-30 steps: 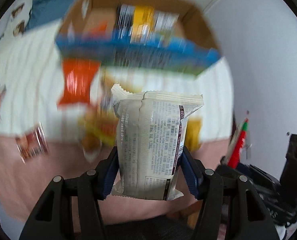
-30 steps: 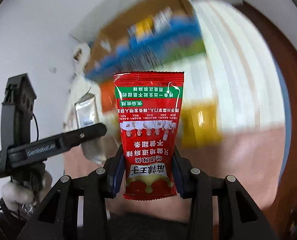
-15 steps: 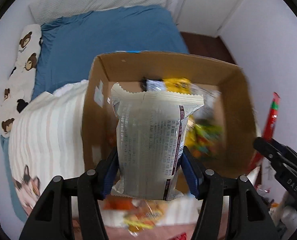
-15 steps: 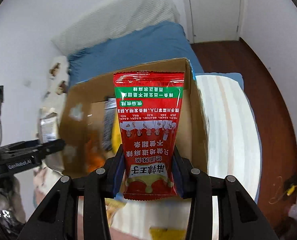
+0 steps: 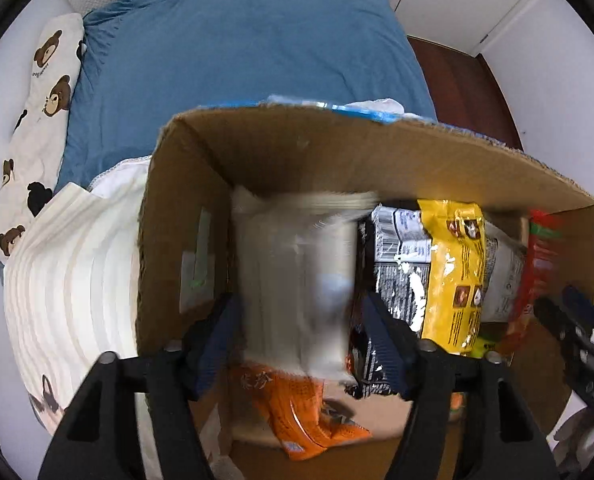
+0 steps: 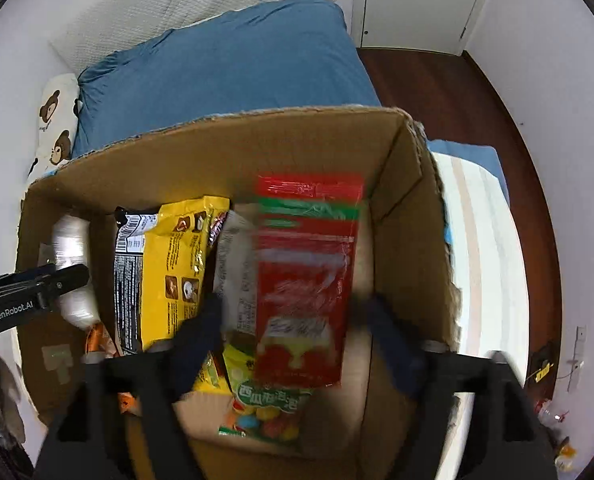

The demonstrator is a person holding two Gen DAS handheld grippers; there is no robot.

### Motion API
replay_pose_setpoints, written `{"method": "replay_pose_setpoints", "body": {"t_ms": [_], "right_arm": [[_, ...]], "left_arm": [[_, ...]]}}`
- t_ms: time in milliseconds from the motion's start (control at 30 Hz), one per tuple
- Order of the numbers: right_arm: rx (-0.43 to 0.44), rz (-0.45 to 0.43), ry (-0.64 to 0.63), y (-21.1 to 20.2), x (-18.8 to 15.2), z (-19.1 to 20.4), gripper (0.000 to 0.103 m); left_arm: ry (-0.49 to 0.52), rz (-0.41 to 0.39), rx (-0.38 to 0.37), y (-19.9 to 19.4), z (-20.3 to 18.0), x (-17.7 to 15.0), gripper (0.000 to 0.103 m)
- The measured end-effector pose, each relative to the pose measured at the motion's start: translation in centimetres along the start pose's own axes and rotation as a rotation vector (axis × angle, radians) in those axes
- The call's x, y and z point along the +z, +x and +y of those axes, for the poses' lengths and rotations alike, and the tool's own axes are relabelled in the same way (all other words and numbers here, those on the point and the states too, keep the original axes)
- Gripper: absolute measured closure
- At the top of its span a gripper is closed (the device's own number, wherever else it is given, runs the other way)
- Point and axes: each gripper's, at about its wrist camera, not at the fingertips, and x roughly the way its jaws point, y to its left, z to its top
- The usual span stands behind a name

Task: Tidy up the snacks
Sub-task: 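Carry the bread and red packet into the box and open both tools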

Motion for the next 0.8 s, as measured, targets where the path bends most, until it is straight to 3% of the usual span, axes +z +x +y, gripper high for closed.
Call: {"method": "replay_pose_setpoints", "body": {"t_ms": [33, 67, 467, 800], "right_arm": [[0.001, 0.0, -0.001, 0.1, 0.1, 0.2, 0.013], [0.002, 0.005, -0.001, 0.2, 0.3, 0.3, 0.008], [0.031, -0.023, 0.015, -1.3, -1.6, 1.1, 0.006], [0.167, -0.116, 0.081, -7.0, -8.2, 1.0, 0.005]], "left_arm": [[-0.001, -0.003, -0.009, -0.1, 0.0, 0.1, 0.01], [0.0, -0.009, -0.02, -0.2, -0.1, 0.0, 0.006], [0.018, -0.086, -0.02, -3.1, -1.3, -2.0, 0.006], [0.109, -0.356, -0.013, -11.4, -2.6, -9.4, 0.006]]}}
